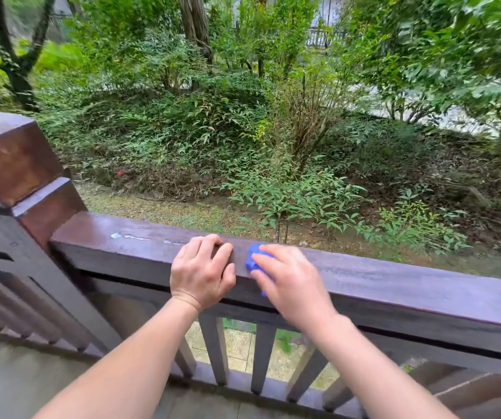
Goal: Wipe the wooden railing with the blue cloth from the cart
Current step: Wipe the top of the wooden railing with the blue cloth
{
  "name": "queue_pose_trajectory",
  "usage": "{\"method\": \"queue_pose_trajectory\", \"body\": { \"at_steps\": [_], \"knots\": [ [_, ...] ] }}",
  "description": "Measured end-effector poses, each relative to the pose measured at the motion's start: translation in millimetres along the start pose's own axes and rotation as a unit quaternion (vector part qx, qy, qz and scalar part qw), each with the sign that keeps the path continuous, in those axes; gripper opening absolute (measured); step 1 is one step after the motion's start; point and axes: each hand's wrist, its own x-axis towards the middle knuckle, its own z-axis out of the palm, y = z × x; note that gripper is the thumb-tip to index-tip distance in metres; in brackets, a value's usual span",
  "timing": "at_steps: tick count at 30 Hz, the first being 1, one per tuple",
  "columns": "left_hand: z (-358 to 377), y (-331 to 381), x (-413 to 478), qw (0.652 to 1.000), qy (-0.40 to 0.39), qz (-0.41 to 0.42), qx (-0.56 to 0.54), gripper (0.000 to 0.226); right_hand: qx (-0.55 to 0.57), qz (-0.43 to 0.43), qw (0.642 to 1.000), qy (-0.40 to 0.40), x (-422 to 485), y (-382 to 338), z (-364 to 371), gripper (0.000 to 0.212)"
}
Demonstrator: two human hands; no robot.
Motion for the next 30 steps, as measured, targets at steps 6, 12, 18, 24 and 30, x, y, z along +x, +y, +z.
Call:
{"method": "queue_pose_trajectory", "body": {
  "at_steps": [6,12,18,24,30],
  "knots": [
    [-0.5,-1.4,-2.2,1.0,0.005,0.003,-0.009,0.036,-0.014,0.083,0.996,0.009,27.1,-13.7,15.5,0.02],
    [-0.4,-2.4,-0.8,1.0,0.002,0.009,-0.012,0.035,-0.026,0.05,0.998,-0.018,32.9,3.7,14.2,0.028],
    [1.5,-1.7,-2.1,1.0,0.016,0.011,-0.021,0.038,-0.031,0.06,0.998,-0.016,27.5,-10.0,20.2,0.026],
    [-9.0,7.2,2.2,0.998,-0.039,-0.014,-0.054,0.032,-0.034,0.073,0.996,0.025,29.5,0.4,18.5,0.019],
    [-27.0,0.9,3.8,0.984,-0.073,-0.028,-0.161,0.021,-0.059,0.085,0.994,0.031,45.0,-32.3,41.7,0.02]
  ]
}}
